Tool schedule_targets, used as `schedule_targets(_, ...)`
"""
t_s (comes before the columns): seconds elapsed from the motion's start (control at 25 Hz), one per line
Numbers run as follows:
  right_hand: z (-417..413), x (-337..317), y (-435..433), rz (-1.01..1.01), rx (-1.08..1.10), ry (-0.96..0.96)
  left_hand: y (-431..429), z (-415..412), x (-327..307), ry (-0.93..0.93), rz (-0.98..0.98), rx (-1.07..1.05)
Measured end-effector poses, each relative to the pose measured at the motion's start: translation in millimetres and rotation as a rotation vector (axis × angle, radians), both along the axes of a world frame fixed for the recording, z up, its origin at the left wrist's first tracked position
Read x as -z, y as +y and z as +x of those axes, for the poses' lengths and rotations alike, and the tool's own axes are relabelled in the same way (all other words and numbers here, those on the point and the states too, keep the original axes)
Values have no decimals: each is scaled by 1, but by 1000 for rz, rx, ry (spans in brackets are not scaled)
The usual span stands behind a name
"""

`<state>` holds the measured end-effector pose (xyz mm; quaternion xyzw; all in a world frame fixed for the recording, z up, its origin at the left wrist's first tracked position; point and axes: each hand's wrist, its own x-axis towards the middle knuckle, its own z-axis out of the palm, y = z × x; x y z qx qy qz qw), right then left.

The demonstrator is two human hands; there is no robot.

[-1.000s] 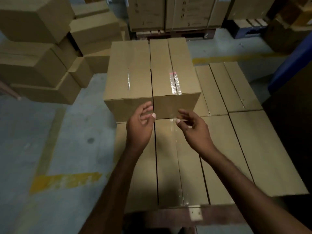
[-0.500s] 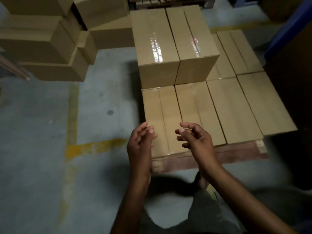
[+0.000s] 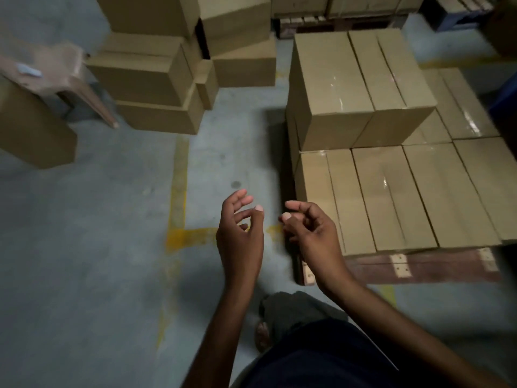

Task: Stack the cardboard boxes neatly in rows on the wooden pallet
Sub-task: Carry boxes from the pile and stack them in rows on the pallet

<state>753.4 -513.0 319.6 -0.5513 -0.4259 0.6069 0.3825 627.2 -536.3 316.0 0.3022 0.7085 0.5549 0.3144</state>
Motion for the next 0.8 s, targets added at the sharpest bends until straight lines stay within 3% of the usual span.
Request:
schedule_targets(0.4, -171, 12, 137, -130, -62, 86, 103, -187, 1, -281, -28, -170)
schedule_targets(0.8, -340, -13, 339, -27, -117, 51, 281, -363, -11, -110, 52, -174)
